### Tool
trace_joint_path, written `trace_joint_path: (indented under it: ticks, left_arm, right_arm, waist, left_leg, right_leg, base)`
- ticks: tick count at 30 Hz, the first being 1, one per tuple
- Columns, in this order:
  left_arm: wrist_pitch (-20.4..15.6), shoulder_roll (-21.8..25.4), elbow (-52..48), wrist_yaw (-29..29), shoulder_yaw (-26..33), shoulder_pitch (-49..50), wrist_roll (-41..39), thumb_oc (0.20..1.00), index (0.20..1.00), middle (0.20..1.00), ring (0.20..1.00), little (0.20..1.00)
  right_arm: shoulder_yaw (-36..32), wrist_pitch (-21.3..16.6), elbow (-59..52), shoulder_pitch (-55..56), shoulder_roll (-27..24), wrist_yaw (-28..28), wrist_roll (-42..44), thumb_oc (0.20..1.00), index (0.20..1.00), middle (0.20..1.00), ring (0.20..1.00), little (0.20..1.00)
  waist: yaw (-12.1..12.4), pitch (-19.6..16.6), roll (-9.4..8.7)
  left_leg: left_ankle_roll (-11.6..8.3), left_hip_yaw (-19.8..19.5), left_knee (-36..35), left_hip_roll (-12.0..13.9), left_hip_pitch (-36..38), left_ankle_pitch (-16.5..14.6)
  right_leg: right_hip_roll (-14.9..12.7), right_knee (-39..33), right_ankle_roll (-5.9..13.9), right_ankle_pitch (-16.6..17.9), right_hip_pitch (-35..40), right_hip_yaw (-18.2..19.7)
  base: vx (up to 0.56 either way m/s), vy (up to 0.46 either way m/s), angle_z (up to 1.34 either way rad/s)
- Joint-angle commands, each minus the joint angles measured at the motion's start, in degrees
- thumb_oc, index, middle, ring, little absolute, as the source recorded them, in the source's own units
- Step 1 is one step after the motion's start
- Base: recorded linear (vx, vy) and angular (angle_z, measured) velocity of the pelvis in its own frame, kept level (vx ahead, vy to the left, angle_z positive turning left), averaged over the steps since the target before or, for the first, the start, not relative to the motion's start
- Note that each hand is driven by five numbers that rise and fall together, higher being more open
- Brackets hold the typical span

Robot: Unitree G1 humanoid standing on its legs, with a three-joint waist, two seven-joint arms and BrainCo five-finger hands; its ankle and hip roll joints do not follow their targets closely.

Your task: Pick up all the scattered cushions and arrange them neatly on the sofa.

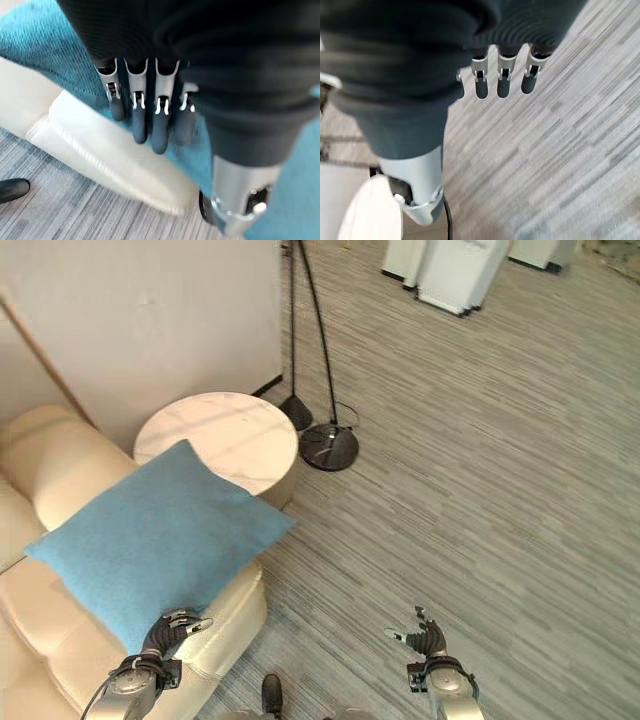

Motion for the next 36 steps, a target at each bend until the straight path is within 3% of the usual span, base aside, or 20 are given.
trace_joint_path:
  ticks: [1, 7, 10, 13, 17, 19, 20, 23, 26, 29, 32, 36]
  left_arm:
    - [-2.27, 3.58, -3.03, 1.0, 2.64, 0.56, 1.79, 1.0, 1.0, 1.0, 1.0, 1.0]
    - [-2.69, 2.75, -2.12, 1.18, 2.15, -0.17, 0.97, 1.0, 1.0, 1.0, 1.0, 1.0]
    - [-2.98, 2.15, -1.5, 1.37, 1.49, -0.82, 0.11, 1.0, 1.0, 1.0, 1.0, 1.0]
    - [-3.13, 1.4, 0.15, 1.21, 0.69, -1.65, -1.11, 1.0, 1.0, 1.0, 1.0, 1.0]
    - [-2.87, 0.02, 1.29, 1.73, 1.03, -1.31, -5.5, 1.0, 1.0, 1.0, 1.0, 1.0]
    - [-2.94, -0.35, 1.0, 1.84, 1.07, -1.62, -7.0, 1.0, 1.0, 1.0, 1.0, 1.0]
    - [-2.96, -0.13, 0.79, 1.61, 1.24, -1.89, -6.89, 1.0, 1.0, 1.0, 1.0, 1.0]
    - [-2.56, 0.14, 1.27, 1.28, 1.26, -1.78, -6.15, 1.0, 1.0, 1.0, 1.0, 1.0]
    - [-2.19, 0.36, 2.49, 1.24, 0.96, -2.28, -5.25, 1.0, 1.0, 1.0, 1.0, 1.0]
    - [-2.31, 0.43, 3.27, 1.96, 1.3, -2.69, -5.08, 1.0, 1.0, 1.0, 1.0, 1.0]
    - [-2.45, 0.32, 3.99, 1.65, 1.33, -2.08, -4.93, 1.0, 1.0, 1.0, 1.0, 1.0]
    - [-2.54, 0.79, 3.98, 1.47, 1.5, -1.43, -4.6, 1.0, 1.0, 1.0, 1.0, 1.0]
  right_arm:
    - [-1.46, -1.24, -0.44, -1.3, -0.43, -0.6, 0.39, 1.0, 1.0, 1.0, 1.0, 1.0]
    - [-1.15, -1.2, -0.13, -1.57, -0.71, -0.83, 0.82, 1.0, 1.0, 1.0, 1.0, 1.0]
    - [-0.79, -1.4, -0.15, -1.69, -0.9, -0.84, 0.96, 1.0, 1.0, 1.0, 1.0, 1.0]
    - [-0.67, -1.78, -0.05, -1.12, -0.83, -0.72, 1.76, 1.0, 1.0, 1.0, 1.0, 1.0]
    - [0.13, -2.17, 0.95, -1.73, -0.99, -0.22, 2.56, 1.0, 1.0, 1.0, 1.0, 1.0]
    - [0.01, -2.82, 0.29, -2.15, -2.29, -0.33, 3.52, 1.0, 1.0, 1.0, 1.0, 1.0]
    - [0.02, -2.57, 0.44, -2.47, -2.68, -0.47, 3.6, 1.0, 1.0, 1.0, 1.0, 1.0]
    - [-0.06, -2.21, 0.8, -2.11, -2.97, -0.38, 3.58, 1.0, 1.0, 1.0, 1.0, 1.0]
    - [-0.15, -2.02, 1.48, -2.27, -3.17, -0.36, 3.4, 1.0, 1.0, 1.0, 1.0, 1.0]
    - [-0.16, -1.88, 1.51, -1.98, -3.12, -1.05, 3.22, 1.0, 1.0, 1.0, 1.0, 1.0]
    - [-0.14, -1.8, 1.96, -1.64, -2.47, -0.33, 2.69, 1.0, 1.0, 1.0, 1.0, 1.0]
    - [0.4, -1.54, 2.3, -2.19, -1.72, 0.07, 1.82, 1.0, 1.0, 1.0, 1.0, 1.0]
  waist:
    - [-0.47, 1.55, -0.37]
    - [-2.36, 3.06, -0.44]
    - [-3.49, 3.34, -0.42]
    - [-4.26, 2.21, -1.08]
    - [-4.73, 0.31, -1.07]
    - [-4.27, 1.29, -1.84]
    - [-3.96, 1.85, -2.21]
    - [-3.68, 1.71, -2.5]
    - [-3.41, 1.37, -1.48]
    - [-2.91, 1.35, -1.33]
    - [-2.67, -0.03, -0.27]
    - [-1.97, -1.34, -0.71]
  left_leg:
    - [-4.99, -1.51, 3.47, 4.83, 1.15, -7.52]
    - [-5.35, -6.79, 3.14, 3.55, 3.35, -8.42]
    - [-5.72, -10.38, 2.78, 2.75, 4.78, -9.03]
    - [-6.4, -14.16, 2.45, 2.22, 6.61, -10.24]
    - [-8.2, -15.71, 5.27, 4.87, 7.35, -12.2]
    - [-9.66, -12.79, 18.74, 5.3, 0.55, -10.21]
    - [-8.94, -7.57, 22.76, 6.75, -3.2, -9.7]
    - [-9.06, -3.4, 18.34, 9.78, -4.87, -8.96]
    - [-10.99, -1.63, 8.87, 13.22, -5.64, -2.08]
    - [-12.02, 1.74, 4.3, 15.49, -8.16, 0.96]
    - [-12.49, 1.06, 1.48, 15.24, -6.22, 3.2]
    - [-11.44, 0.9, 1.03, 13.1, -4.44, 1.76]
  right_leg:
    - [1.49, -21.49, 1.68, 12.3, 4.1, 3.93]
    - [3.42, -30.54, 3.08, 17.36, -0.91, 9.59]
    - [5.15, -31.15, 3.4, 18.35, -2.73, 13.57]
    - [6.07, -31.53, 2.21, 18.46, -0.56, 16.32]
    - [6.73, -30.28, 0.48, 17.17, 1.94, 15.45]
    - [5.34, -30.39, -1.4, 14.86, 6.06, 11.42]
    - [4.57, -30.88, -2.13, 13.54, 7.99, 9.24]
    - [3.4, -31.92, -2.18, 11.97, 10.24, 6.79]
    - [3.48, -32.29, -2.03, 10.25, 11.92, 4.01]
    - [3.24, -31.99, -2.14, 8.33, 13.59, 1.6]
    - [3.0, -31.15, -1.56, 7.84, 15.4, 0.31]
    - [1.03, -31.07, -0.53, 8.04, 16.23, 0.77]
  base:
    - [0.17, -0.049, 0.28]
    - [0.16, -0.058, 0.56]
    - [0.2, -0.089, 0.72]
    - [0.25, -0.173, 1.08]
    - [0.3, -0.241, 0.95]
    - [0.21, -0.252, 1.31]
    - [0.09, -0.119, 1.66]
    - [0.1, -0.007, 0.9]
    - [0.13, 0.07, 0.32]
    - [0.13, 0.113, 0.55]
    - [0.19, 0.194, 0.56]
    - [0.18, 0.275, 0.06]
